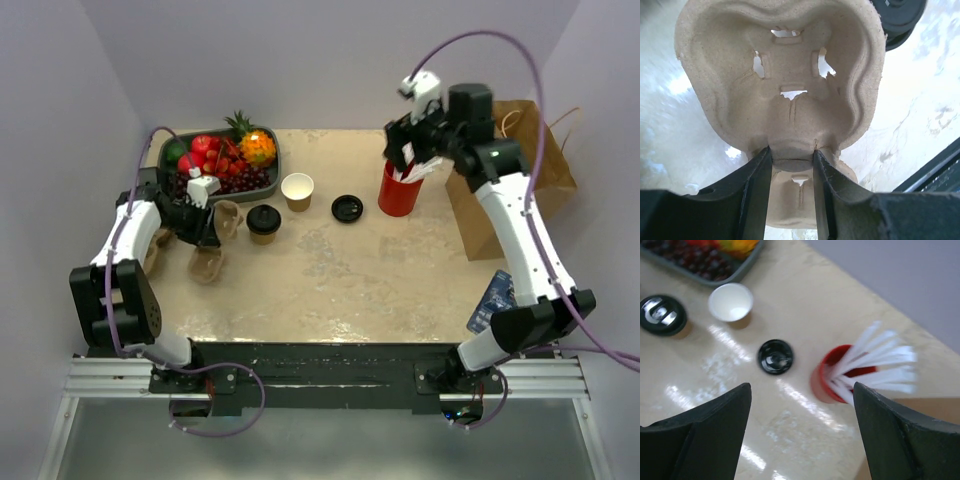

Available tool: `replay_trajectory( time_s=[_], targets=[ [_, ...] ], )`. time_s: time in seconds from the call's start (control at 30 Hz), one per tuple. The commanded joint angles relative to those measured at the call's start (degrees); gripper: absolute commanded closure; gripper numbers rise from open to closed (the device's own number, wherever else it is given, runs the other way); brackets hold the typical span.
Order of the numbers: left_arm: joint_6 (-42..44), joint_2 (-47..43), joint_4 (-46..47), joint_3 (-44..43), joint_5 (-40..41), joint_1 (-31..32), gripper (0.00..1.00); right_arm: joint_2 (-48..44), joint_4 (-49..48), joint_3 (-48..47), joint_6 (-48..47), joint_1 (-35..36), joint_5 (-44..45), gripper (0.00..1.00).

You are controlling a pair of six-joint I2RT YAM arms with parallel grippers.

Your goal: Pack the takeout coffee

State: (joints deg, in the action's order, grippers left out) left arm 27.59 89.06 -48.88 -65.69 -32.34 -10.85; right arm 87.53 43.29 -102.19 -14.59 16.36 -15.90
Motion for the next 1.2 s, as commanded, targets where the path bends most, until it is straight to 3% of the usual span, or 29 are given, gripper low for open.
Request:
replay_trajectory(
  time_s=[0.0, 0.17, 0.4, 0.7, 1.17],
  targets=[
    [-4.3, -4.77, 4.14, -1.63, -3.09, 0.39, 1.0, -0.52, 2.84, -12.66, 1.76, -8.52, 15.63, 0.15],
    [-6.24, -5.91, 4.67, -3.66, -0.01, 0.39, 1.0, 3.88, 11.2, -25.06, 0.71, -19.69, 19.4, 0.16],
    [-8.87, -7.93, 8.19, -2.07, 0.78, 0.39, 1.0, 5.46, 12.87, -29.37, -3.78, -29.97, 27.15, 0.17],
    [-9.4, -10.57, 8.63, -1.63, 2.37, 0.39, 1.0, 11.69, 26.22, -29.3, -8.61, -45.0, 19.16, 0.17],
    [-10.81, -12.68, 8.28, -3.04, 1.66, 0.39, 1.0, 14.25, 23.34, -24.82, -14.06, -46.33, 3.25, 0.15]
  ],
)
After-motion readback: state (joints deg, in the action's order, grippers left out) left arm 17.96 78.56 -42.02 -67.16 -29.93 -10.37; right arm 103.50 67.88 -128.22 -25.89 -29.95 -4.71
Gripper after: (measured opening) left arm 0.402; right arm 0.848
